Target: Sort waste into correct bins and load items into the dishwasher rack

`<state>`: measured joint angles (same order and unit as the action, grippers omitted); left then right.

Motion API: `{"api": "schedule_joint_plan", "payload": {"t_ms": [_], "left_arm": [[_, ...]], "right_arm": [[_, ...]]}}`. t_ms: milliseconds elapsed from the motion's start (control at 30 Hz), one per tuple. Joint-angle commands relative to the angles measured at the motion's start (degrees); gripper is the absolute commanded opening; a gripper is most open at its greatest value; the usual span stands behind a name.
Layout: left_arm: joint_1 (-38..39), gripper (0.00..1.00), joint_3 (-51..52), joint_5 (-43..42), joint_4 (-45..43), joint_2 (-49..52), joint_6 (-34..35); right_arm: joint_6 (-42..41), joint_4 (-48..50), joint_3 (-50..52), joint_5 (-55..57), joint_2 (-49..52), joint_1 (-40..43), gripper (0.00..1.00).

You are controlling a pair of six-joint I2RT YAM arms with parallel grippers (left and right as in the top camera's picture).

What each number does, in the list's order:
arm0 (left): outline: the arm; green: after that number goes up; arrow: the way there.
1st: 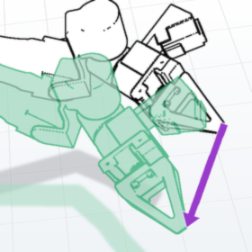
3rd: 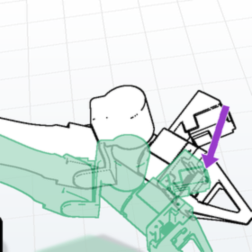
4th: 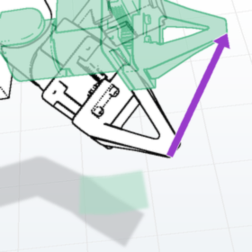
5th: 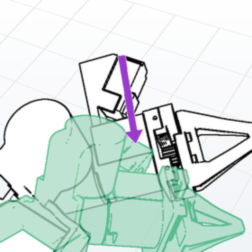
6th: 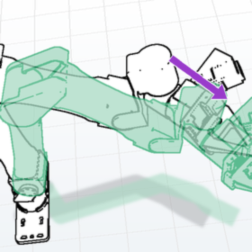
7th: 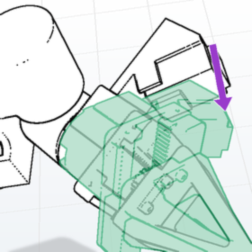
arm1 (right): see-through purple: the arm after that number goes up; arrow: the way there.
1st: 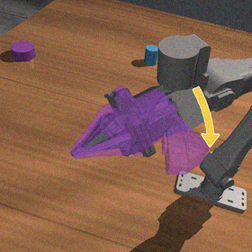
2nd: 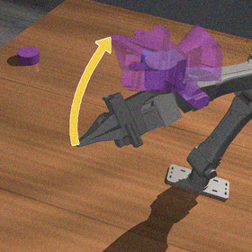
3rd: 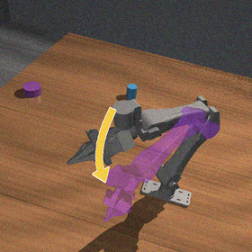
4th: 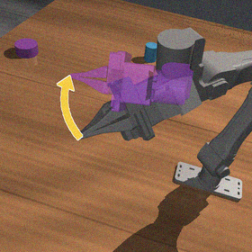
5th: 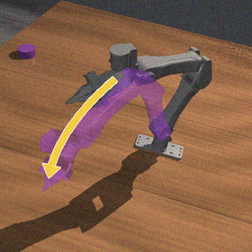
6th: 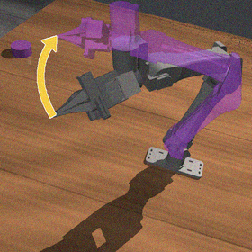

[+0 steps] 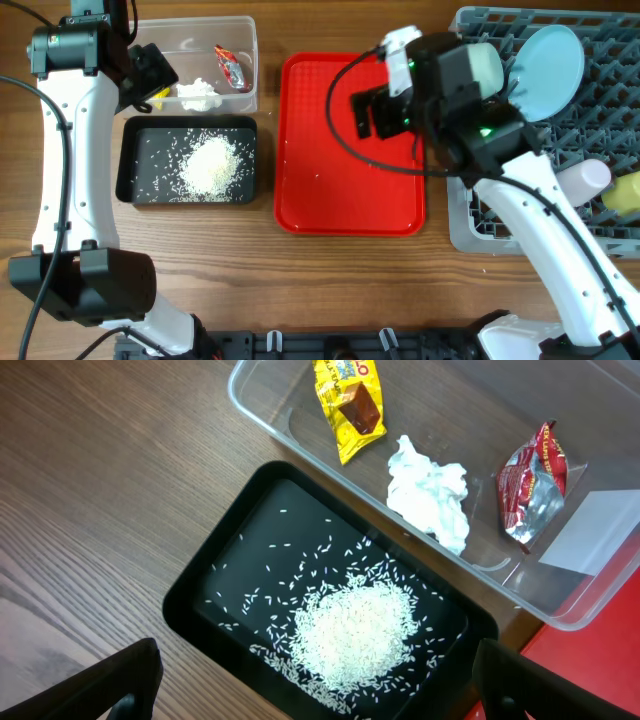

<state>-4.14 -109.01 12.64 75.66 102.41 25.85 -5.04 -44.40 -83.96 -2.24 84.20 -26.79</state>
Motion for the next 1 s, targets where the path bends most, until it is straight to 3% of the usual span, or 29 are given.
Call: {"api": "schedule_joint_plan", "payload": {"t_ms": [0,100,200,267,433,567,733,833,900,967], "left_arm": [[-0.2,1.0,0.4,0.9,0.0,-1.2,0.5],[-0.2,1.0,0.4,0.9,0.0,-1.2,0.5],[-0.2,1.0,0.4,0.9,0.0,-1.2,0.5],[-0.2,1.0,0.4,0.9,0.0,-1.2,0.5],[-0.2,1.0,0.4,0.9,0.0,-1.2,0.5],[-0.2,1.0,0.4,0.9,0.0,-1.2,0.5],[-0.2,1.0,0.4,0.9,0.0,-1.2,0.5],[-0.2,1.0,0.4,0.9,0.0,-1.2,0.5],[-0.2,1.0,0.4,0.9,0.0,-1.2,0.5],[-0.2,1.0,0.4,0.9,0.0,-1.2,0.5]], "right_arm": [[-4.8,-0.9,0.2,-4.0,-0.1,-1.0,1.0],[-7.1,-4.5,0.2,-4.9,-2.6,-1.0,1.0],[-7.8,-10.0,0.0,-4.9,-11.8,-1.0,1.0],[-14.8,-10.3,0.0,-4.8,-19.5,-1.0,1.0],[-12.9,-17.6,0.0,10.6,-30.7,-1.0,1.0],[-13.0,-25.3,0.2,14.0,-33.3,-1.0,1.0],[-13.0,-25.2,0.5,14.3,-33.5,-1.0,1.0],[-7.1,-12.3,8.7,12.7,-37.7,2.4,1.0],[3.1,5.3,23.2,2.0,-44.4,8.6,1.0],[4.3,19.8,37.0,-5.7,-50.4,14.4,1.0]]}}
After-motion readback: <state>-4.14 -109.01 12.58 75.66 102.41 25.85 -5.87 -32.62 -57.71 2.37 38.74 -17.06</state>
